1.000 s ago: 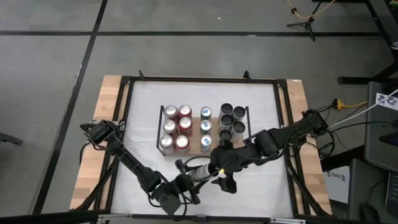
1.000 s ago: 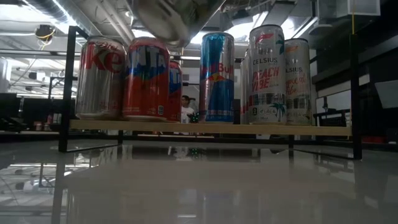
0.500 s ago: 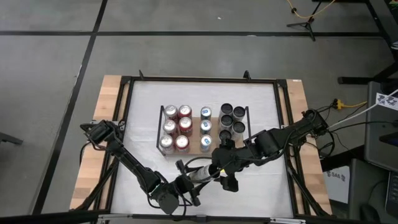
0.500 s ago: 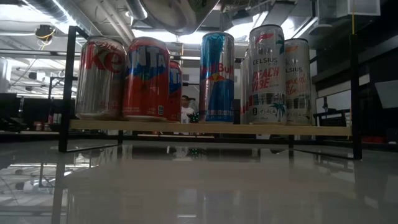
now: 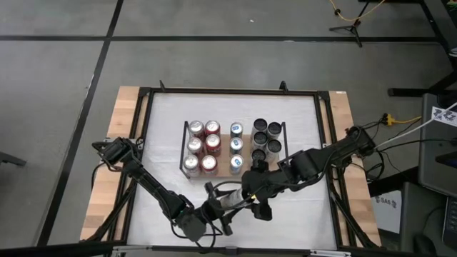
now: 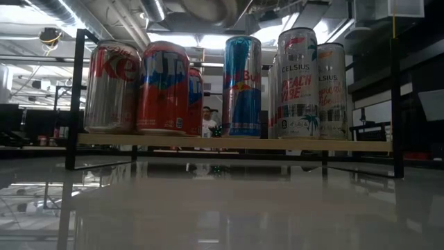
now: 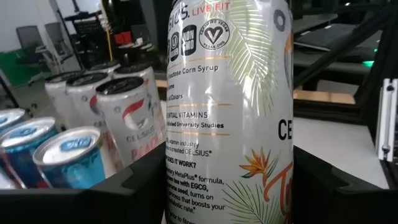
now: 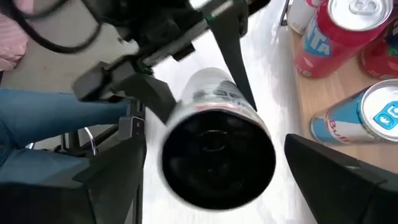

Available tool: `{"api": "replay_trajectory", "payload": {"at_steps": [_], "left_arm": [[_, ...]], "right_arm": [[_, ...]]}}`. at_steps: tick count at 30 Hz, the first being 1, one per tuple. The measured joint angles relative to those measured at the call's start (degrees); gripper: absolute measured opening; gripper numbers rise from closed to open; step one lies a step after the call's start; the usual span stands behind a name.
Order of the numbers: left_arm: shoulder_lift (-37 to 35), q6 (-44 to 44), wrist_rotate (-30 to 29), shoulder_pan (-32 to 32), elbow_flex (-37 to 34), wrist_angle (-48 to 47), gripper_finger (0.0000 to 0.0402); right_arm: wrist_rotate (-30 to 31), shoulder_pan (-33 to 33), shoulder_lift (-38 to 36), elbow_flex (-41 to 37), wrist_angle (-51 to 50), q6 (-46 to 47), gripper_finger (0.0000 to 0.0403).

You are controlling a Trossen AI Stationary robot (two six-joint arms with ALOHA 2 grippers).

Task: Place canned beverage on shelf
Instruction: Put the white-yellow soda can on the shelf aligned with the other white-yellow soda can

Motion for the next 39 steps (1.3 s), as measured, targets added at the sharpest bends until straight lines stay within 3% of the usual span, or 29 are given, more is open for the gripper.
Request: {"api": "replay_trajectory", "payload": {"at_steps": [5, 13, 28, 39], "left_arm": [[0.00, 4.65, 0.10, 0.38, 0.02, 4.02, 0.0235], [0.00, 4.71, 0.36, 1.08, 0.02, 3.67, 0.0235], [0.00, 4.85, 1.28, 1.61, 0.02, 3.55, 0.0235], [0.00, 4.70, 2.65, 2.01, 0.02, 3.51, 0.0260]], "right_arm": [[-0.01, 0.00, 0.84, -0.02, 0.67, 0.00, 0.0379], [-1.53, 0.00, 1.02, -0.02, 0.77, 0.02, 0.0374], [-2.23, -0.04, 1.02, -0.02, -1.28, -2.47, 0.0249], [-2.54, -0.02, 1.02, -0.02, -1.87, -2.35, 0.0258]]}}
